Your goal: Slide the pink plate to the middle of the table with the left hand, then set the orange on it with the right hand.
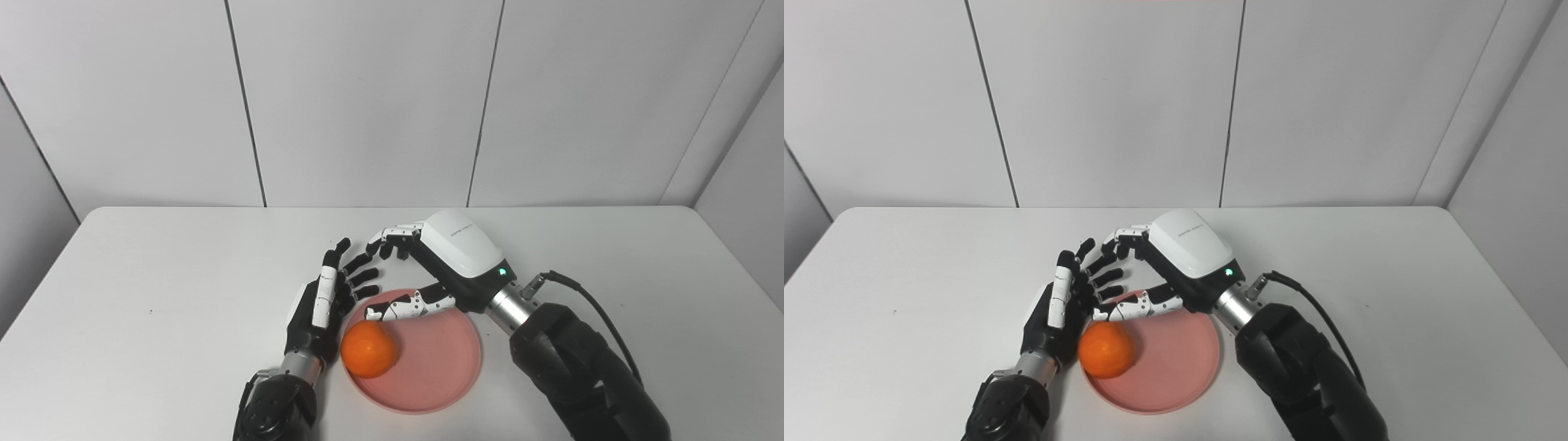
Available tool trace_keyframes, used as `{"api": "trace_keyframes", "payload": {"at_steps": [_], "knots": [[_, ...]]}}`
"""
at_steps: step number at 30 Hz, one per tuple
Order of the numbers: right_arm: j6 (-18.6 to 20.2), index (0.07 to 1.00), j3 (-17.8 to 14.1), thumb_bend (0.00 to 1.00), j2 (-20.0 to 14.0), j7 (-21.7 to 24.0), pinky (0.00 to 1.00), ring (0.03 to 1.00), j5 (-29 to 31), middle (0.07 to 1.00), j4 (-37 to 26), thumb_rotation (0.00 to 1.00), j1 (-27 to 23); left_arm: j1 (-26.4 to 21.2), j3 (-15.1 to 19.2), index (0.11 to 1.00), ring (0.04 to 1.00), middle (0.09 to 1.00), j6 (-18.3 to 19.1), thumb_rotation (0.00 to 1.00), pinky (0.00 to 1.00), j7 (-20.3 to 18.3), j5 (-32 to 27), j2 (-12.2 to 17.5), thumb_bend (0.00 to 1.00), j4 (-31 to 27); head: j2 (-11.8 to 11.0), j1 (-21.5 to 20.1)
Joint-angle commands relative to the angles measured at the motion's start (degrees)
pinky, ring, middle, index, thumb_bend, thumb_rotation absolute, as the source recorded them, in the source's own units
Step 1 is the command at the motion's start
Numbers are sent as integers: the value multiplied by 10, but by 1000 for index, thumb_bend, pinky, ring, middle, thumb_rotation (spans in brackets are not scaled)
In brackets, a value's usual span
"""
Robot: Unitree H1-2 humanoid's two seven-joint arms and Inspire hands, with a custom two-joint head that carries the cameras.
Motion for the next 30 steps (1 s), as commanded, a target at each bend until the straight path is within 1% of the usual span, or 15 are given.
{"api": "trace_keyframes", "payload": {"at_steps": [1, 2, 4, 7, 9, 10, 13, 16, 17, 19, 21, 22, 23, 25, 30], "knots": [[-3, 623, -18, 978, 1, -19, 476, 547, 10, 599, -11, 987, -22, 7, 1, 942, 750, 749, 19, 943, 731, 10, 6, -1, 1000, 22, 0, 0], [-4, 631, -27, 968, 4, -27, 490, 570, 17, 611, -7, 995, -19, 7, 2, 947, 746, 751, 18, 945, 730, 11, 6, -2, 1000, 22, 0, 0], [-5, 630, -41, 982, 8, -39, 524, 602, 29, 621, 2, 995, -14, 6, 4, 939, 733, 748, 17, 938, 722, 14, 7, -2, 1000, 24, -1, 0], [-4, 640, -67, 959, 18, -58, 518, 608, 61, 638, 19, 984, 0, 5, 7, 936, 730, 741, 16, 931, 711, 16, 5, -3, 1000, 22, -1, 1], [5, 652, -88, 943, 31, -68, 530, 631, 93, 665, 28, 990, 13, 4, 8, 934, 727, 740, 17, 934, 706, 18, 6, -3, 1000, 21, 0, 0], [7, 661, -98, 922, 38, -73, 548, 644, 110, 679, 34, 987, 19, 3, 9, 932, 730, 739, 17, 937, 697, 19, 6, -3, 1000, 21, 0, 0], [13, 670, -128, 909, 57, -78, 558, 641, 170, 668, 52, 967, 35, 2, 13, 927, 733, 737, 16, 931, 691, 22, 3, -4, 1000, 19, 0, 0], [29, 693, -163, 944, 86, -84, 595, 657, 247, 679, 72, 960, 53, -1, 17, 919, 744, 744, 11, 921, 694, 26, 1, -6, 1000, 19, 1, 0], [30, 706, -174, 946, 96, -87, 601, 675, 271, 698, 81, 969, 59, -3, 18, 922, 763, 762, 7, 927, 722, 26, 1, -5, 1000, 19, 2, 1], [35, 726, -194, 916, 113, -90, 623, 715, 314, 739, 100, 986, 67, -6, 21, 926, 817, 808, -11, 926, 816, 24, 1, -5, 1000, 23, 1, 1], [46, 746, -208, 922, 125, -94, 669, 746, 344, 782, 111, 998, 72, -9, 22, 934, 872, 860, -28, 930, 898, 22, 1, -3, 1000, 29, 1, 1], [56, 750, -218, 923, 134, -97, 678, 751, 366, 789, 119, 999, 75, -11, 23, 936, 881, 869, -40, 931, 913, 19, 2, -1, 1000, 34, 1, 1], [63, 776, -224, 920, 140, -100, 709, 779, 381, 808, 124, 1000, 77, -13, 23, 940, 911, 901, -49, 932, 957, 17, 2, 0, 1000, 38, 1, 1], [73, 801, -246, 911, 158, -112, 736, 807, 422, 828, 143, 1000, 80, -18, 22, 946, 941, 933, -76, 936, 991, 15, 9, 5, 1000, 48, 2, 2], [72, 814, -281, 895, 188, -139, 753, 824, 478, 840, 173, 997, 82, -27, 20, 936, 965, 952, -129, 942, 1000, 28, 34, 12, 1000, 68, 2, 1]]}}
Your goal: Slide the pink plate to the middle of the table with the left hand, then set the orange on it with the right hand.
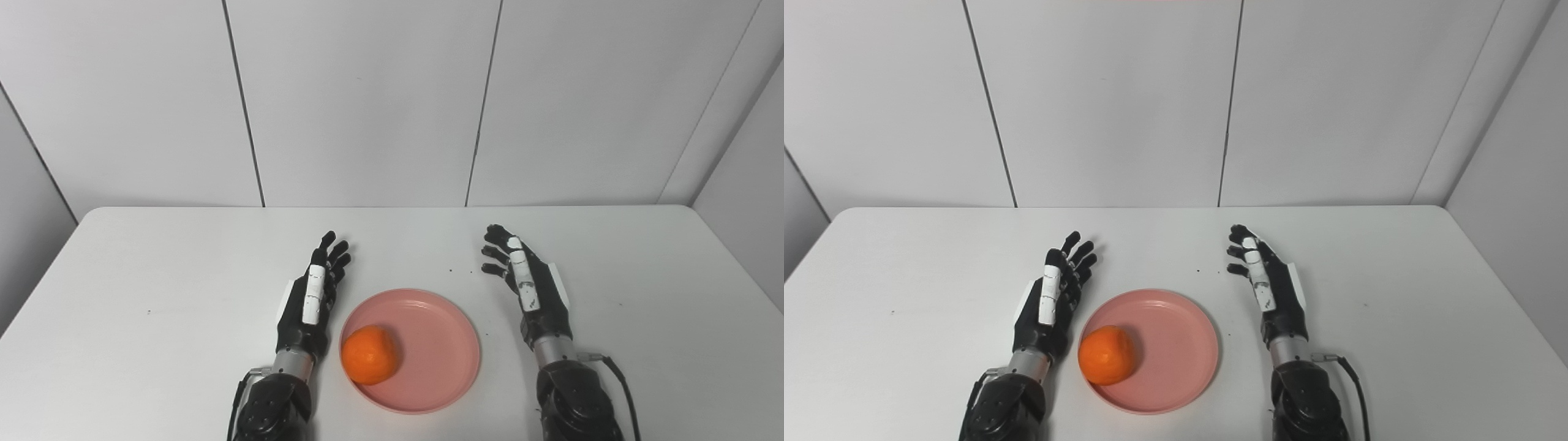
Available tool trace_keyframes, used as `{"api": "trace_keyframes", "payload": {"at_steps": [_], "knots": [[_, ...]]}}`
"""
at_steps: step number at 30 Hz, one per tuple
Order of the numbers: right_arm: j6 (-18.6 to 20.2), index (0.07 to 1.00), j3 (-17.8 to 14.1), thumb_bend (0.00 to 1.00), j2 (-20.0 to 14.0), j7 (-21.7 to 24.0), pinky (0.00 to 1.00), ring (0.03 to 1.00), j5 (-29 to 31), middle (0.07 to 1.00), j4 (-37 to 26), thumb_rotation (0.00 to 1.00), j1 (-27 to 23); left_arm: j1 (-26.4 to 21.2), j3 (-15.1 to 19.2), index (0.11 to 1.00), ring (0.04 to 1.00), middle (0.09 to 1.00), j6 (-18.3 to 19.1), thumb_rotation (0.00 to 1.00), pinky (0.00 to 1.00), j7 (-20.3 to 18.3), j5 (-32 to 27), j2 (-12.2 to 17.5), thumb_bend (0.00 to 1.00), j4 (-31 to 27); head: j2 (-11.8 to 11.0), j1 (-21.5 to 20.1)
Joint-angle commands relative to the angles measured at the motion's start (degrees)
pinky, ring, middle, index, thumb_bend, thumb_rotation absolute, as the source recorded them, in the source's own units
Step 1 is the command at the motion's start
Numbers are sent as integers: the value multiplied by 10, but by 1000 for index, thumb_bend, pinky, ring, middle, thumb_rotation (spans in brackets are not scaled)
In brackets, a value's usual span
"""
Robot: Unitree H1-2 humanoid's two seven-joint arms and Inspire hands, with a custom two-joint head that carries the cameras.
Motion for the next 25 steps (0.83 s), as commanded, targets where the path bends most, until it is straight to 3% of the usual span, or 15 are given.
{"api": "trace_keyframes", "payload": {"at_steps": [1, 8, 15, 25], "knots": [[-7, 823, -7, 887, 10, -11, 767, 832, 25, 847, -1, 999, -13, -12, 1, 936, 972, 958, -22, 944, 1000, 15, 16, 5, 1000, 12, 1, -1], [-22, 879, -16, 901, 25, 0, 884, 893, 93, 893, 29, 1000, -3, -17, 6, 933, 1000, 974, -58, 990, 1000, 62, 56, 1, 983, 34, 2, -1], [-33, 897, -16, 889, 36, -7, 976, 937, 117, 921, 52, 1000, 8, -15, 9, 954, 1000, 997, -32, 1000, 1000, 95, 74, -7, 988, 22, 3, -1], [-127, 909, 17, 870, 7, 16, 1000, 971, 90, 938, 123, 1000, 16, -11, 19, 982, 1000, 1000, -9, 1000, 1000, 86, 47, -16, 979, 14, 3, 0]]}}
